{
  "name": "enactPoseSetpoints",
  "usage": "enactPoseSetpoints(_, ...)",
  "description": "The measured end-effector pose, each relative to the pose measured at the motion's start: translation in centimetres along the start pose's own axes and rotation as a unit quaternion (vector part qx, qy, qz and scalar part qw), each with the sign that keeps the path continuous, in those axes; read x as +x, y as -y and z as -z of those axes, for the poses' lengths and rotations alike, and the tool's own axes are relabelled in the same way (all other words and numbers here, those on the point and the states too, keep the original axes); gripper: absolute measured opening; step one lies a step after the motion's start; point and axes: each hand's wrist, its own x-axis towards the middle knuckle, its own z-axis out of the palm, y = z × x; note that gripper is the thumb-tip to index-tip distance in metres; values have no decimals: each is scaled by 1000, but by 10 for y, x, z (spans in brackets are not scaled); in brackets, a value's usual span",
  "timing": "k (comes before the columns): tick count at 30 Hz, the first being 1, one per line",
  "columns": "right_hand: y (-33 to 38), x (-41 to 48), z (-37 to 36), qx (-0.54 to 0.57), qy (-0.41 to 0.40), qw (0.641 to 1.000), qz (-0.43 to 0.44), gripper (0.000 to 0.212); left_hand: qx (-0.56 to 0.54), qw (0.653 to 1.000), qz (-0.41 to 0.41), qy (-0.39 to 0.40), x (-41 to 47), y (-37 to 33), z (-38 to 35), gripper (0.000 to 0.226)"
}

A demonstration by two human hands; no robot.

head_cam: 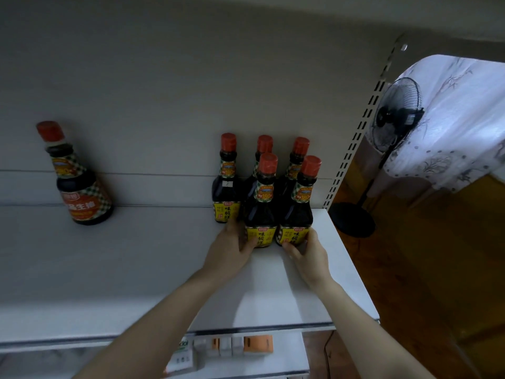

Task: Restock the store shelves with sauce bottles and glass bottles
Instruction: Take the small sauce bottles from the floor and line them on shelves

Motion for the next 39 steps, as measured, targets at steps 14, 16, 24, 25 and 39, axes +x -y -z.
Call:
enactPoseSetpoints(14, 90, -79, -42, -226, 104, 960, 126, 60, 341, 940, 17, 17, -119, 85, 149, 69)
enactPoseSetpoints(16, 125, -96, -74, -214, 136, 951, 176, 61, 369, 929, 32, 15, -144, 100, 178, 66)
enactPoseSetpoints(24, 267, -208, -222, -142, 261, 903, 311, 63, 393, 902, 176, -45, -306, 192, 306, 86)
enactPoseSetpoints(25, 283, -226, -241, -135, 274, 895, 325, 66, 393, 897, 197, -46, -330, 205, 321, 86)
enactPoseSetpoints(39, 437, -410, -445, -81, 446, 763, 461, 73, 331, 820, 400, -241, -558, 311, 439, 104)
